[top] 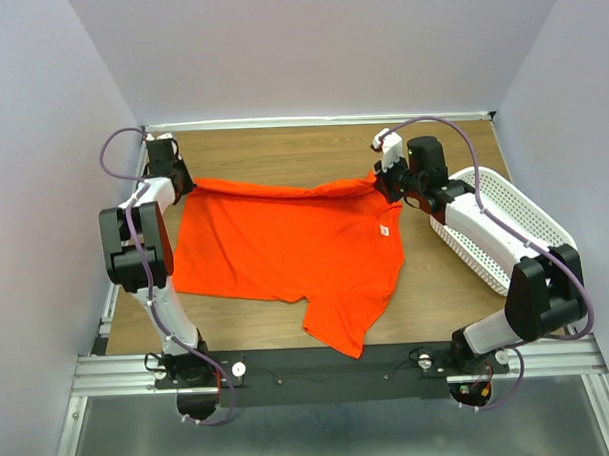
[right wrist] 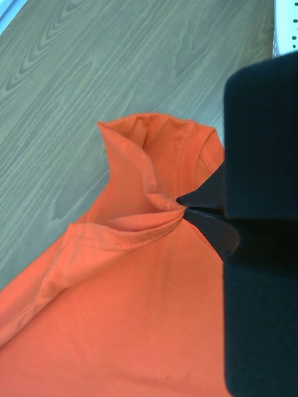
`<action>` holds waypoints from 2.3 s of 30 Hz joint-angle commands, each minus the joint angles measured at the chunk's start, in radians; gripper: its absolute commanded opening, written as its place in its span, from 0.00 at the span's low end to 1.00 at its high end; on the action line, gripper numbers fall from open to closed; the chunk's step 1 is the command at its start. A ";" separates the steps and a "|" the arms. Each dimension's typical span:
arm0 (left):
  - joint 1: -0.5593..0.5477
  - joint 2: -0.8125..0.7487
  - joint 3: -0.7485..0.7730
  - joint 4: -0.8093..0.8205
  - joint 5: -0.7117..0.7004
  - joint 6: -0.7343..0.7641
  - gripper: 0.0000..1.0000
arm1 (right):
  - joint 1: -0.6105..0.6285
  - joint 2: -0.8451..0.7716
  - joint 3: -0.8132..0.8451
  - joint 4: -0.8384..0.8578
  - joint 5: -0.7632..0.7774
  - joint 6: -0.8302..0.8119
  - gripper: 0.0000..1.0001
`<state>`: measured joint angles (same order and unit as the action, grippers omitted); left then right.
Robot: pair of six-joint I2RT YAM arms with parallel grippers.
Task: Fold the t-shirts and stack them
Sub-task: Fold the tshirt
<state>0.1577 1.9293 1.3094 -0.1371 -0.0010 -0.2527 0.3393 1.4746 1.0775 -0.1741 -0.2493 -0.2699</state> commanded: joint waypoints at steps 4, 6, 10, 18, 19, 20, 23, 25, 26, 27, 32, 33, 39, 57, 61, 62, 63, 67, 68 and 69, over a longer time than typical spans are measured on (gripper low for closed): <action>0.009 -0.110 -0.060 -0.044 -0.076 -0.017 0.39 | 0.006 -0.011 -0.030 -0.001 0.005 0.001 0.01; 0.011 -0.180 -0.091 -0.045 -0.074 -0.034 0.46 | 0.006 -0.007 -0.030 0.001 0.013 -0.002 0.01; 0.026 -0.289 -0.145 -0.047 -0.106 -0.042 0.63 | 0.006 0.004 -0.027 -0.001 0.013 -0.003 0.01; 0.048 -0.501 -0.236 -0.006 -0.076 -0.074 0.63 | 0.007 -0.007 -0.033 -0.002 -0.001 -0.006 0.01; 0.049 -0.524 -0.257 -0.002 -0.077 -0.076 0.63 | 0.009 -0.011 -0.034 -0.004 -0.005 -0.009 0.01; 0.049 -0.577 -0.269 0.007 -0.077 -0.077 0.64 | 0.010 -0.019 -0.037 -0.005 -0.008 -0.015 0.01; 0.048 -0.688 -0.327 0.031 -0.056 -0.076 0.66 | 0.015 -0.031 -0.044 -0.016 -0.013 -0.034 0.00; 0.048 -0.740 -0.360 0.042 -0.041 -0.076 0.68 | 0.024 -0.048 -0.057 -0.024 -0.016 -0.046 0.01; 0.049 -0.785 -0.393 0.057 -0.024 -0.073 0.68 | 0.029 -0.053 -0.062 -0.031 -0.018 -0.060 0.01; 0.048 -0.803 -0.409 0.060 -0.016 -0.071 0.68 | 0.038 -0.056 -0.068 -0.033 -0.016 -0.064 0.01; 0.046 -0.881 -0.469 0.060 0.028 -0.060 0.68 | 0.082 -0.063 -0.096 -0.041 0.019 -0.086 0.01; 0.046 -0.892 -0.473 0.060 0.032 -0.062 0.68 | 0.092 -0.065 -0.099 -0.042 0.025 -0.089 0.01; 0.039 -0.934 -0.498 0.060 0.044 -0.057 0.68 | 0.136 -0.076 -0.111 -0.044 0.074 -0.089 0.01; 0.029 -0.935 -0.503 0.064 0.084 -0.057 0.68 | 0.179 -0.140 -0.203 -0.104 0.087 -0.149 0.01; 0.029 -0.932 -0.503 0.064 0.088 -0.057 0.68 | 0.207 -0.114 -0.195 -0.114 0.088 -0.152 0.01; 0.029 -0.932 -0.503 0.064 0.090 -0.057 0.68 | 0.214 -0.109 -0.194 -0.114 0.096 -0.152 0.01; 0.029 -0.932 -0.503 0.064 0.091 -0.056 0.68 | 0.230 -0.097 -0.191 -0.116 0.097 -0.152 0.00; 0.028 -0.932 -0.503 0.065 0.093 -0.057 0.68 | 0.265 -0.079 -0.182 -0.117 0.111 -0.153 0.00; 0.028 -0.934 -0.501 0.065 0.096 -0.057 0.68 | 0.274 -0.070 -0.180 -0.119 0.114 -0.155 0.00; 0.028 -0.934 -0.503 0.065 0.095 -0.057 0.68 | 0.279 -0.066 -0.180 -0.120 0.117 -0.155 0.01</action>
<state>0.1940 1.0061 0.8127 -0.0914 0.0669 -0.3180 0.5941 1.3876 0.8871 -0.2665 -0.1593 -0.4129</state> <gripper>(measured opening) 0.678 0.008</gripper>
